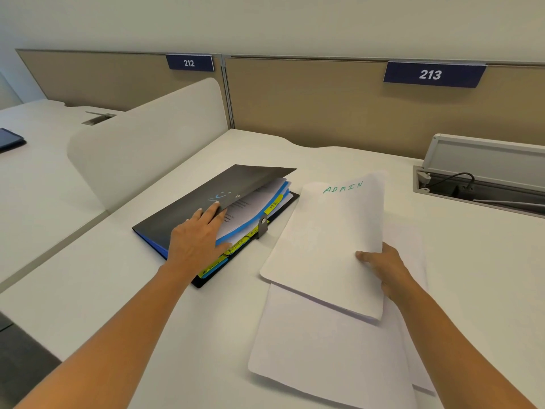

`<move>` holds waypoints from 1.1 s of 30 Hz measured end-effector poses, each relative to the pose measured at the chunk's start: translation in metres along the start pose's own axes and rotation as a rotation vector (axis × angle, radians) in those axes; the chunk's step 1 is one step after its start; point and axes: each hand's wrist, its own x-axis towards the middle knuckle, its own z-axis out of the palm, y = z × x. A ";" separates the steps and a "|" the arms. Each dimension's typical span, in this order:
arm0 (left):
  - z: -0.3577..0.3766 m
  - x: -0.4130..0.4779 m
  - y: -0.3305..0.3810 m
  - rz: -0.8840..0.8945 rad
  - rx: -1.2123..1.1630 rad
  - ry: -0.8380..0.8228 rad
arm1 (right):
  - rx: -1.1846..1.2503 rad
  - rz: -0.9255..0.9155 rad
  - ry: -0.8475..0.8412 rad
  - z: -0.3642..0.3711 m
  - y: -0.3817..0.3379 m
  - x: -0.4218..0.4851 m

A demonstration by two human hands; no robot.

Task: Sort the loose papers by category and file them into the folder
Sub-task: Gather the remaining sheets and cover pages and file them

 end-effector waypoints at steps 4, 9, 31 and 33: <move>0.001 -0.001 -0.003 0.023 0.057 -0.044 | 0.007 -0.001 -0.006 0.001 0.000 0.000; 0.008 -0.002 -0.005 0.058 -0.006 -0.023 | 0.016 -0.008 -0.005 0.000 0.000 0.000; 0.012 0.002 0.011 0.032 0.097 -0.155 | 0.149 -0.026 -0.021 -0.003 -0.002 0.000; 0.013 -0.001 0.011 0.013 0.082 -0.135 | 0.153 -0.029 -0.033 -0.003 -0.001 -0.001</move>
